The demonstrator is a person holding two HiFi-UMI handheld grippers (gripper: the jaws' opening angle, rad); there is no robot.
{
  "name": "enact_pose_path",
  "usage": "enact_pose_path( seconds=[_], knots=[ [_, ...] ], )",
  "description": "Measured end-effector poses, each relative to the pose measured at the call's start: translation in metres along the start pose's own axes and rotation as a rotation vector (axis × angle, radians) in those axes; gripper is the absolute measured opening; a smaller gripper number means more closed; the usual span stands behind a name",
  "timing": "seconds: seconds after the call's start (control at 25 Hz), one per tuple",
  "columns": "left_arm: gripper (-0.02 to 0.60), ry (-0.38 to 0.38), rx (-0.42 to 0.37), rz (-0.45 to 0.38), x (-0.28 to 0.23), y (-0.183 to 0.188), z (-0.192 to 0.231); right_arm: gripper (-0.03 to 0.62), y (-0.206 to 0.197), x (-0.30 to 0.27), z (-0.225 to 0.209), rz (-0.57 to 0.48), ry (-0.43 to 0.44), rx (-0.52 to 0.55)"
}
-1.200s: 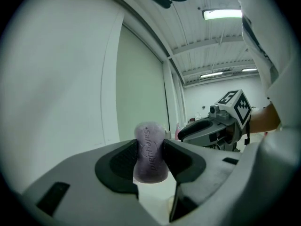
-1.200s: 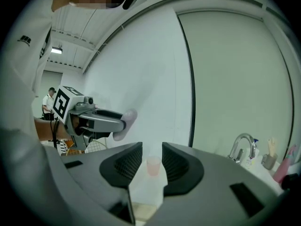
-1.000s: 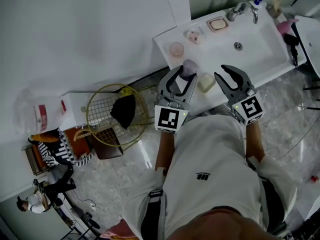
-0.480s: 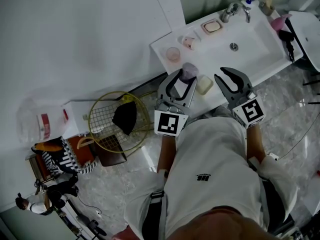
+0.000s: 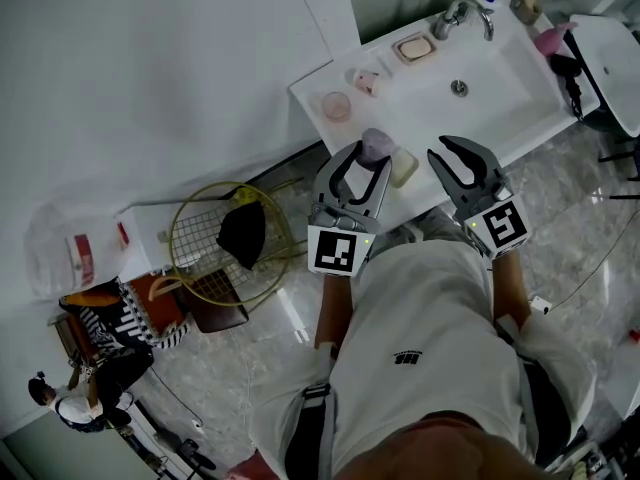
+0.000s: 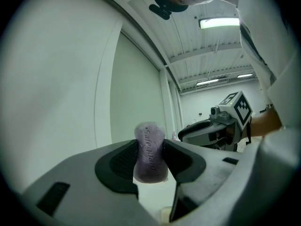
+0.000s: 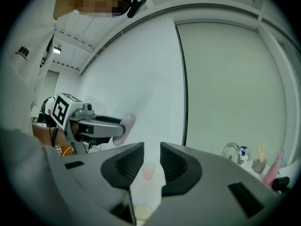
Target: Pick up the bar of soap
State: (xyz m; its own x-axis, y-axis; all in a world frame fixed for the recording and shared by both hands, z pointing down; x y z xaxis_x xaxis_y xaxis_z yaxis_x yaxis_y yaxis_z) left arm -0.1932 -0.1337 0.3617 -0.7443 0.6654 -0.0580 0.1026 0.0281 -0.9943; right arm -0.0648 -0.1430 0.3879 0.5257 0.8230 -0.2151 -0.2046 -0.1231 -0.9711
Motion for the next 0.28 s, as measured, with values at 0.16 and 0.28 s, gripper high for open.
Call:
enact_pose_path(
  seconds=[0.16, 0.28],
  knots=[
    [0.186, 0.016, 0.035, -0.002, -0.001, -0.008, 0.005, 0.12, -0.001, -0.004, -0.001, 0.001, -0.003, 0.002],
    [0.186, 0.036, 0.057, -0.009, 0.001, -0.013, 0.013, 0.12, 0.007, -0.012, 0.002, -0.069, 0.002, 0.008]
  ],
)
Point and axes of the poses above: the fingertips, and each gripper's own axes: x backward along the fingers, z to its left, y out of its top, the point moved 3 cm from there along x, backward along the fingers, and after that the axes turned 15 degrees about -y, right-handed, at the moved point
